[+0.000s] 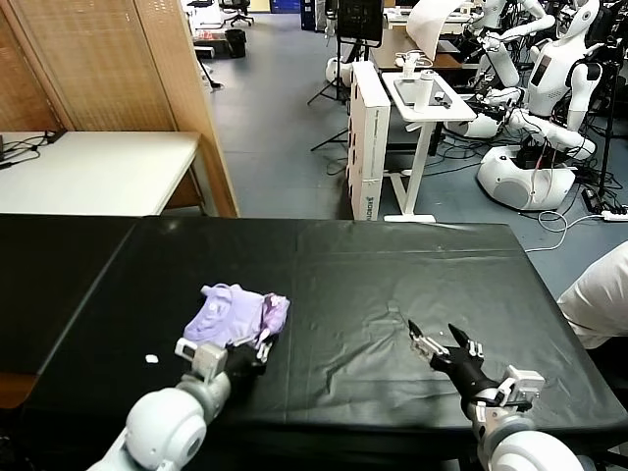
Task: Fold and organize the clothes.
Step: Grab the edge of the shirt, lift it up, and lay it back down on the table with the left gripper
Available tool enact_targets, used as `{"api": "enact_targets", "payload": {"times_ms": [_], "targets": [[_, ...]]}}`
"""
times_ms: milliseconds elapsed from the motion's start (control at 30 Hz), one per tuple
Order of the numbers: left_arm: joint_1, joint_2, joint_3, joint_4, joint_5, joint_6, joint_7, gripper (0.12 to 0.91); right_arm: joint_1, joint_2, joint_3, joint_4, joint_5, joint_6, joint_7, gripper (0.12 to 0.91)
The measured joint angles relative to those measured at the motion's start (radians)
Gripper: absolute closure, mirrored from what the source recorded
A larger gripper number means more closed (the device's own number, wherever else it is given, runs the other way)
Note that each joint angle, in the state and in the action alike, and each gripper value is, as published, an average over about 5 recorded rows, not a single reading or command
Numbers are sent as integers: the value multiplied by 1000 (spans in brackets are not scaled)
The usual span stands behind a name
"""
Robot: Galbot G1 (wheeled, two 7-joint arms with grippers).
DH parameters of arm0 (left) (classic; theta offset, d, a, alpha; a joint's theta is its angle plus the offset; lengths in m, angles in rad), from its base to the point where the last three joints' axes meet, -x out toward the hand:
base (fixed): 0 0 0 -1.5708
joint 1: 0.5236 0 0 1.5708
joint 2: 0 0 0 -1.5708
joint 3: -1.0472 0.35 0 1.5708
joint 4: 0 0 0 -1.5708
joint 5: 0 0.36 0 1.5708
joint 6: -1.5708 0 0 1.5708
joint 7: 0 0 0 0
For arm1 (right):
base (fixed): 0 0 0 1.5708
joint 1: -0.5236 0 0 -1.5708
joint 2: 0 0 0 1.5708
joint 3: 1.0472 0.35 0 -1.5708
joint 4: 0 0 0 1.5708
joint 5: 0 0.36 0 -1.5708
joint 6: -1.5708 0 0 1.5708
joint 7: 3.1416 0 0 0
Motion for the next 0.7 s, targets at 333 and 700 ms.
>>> {"api": "enact_targets", "payload": {"times_ms": [333, 700], "targets": [[-87, -136, 80, 87, -16, 0, -32, 822, -55, 18, -11, 36, -25, 4, -3, 118], [-140, -280, 136, 181, -5, -13, -33, 822, -113, 26, -1, 70, -49, 16, -11, 118]]}}
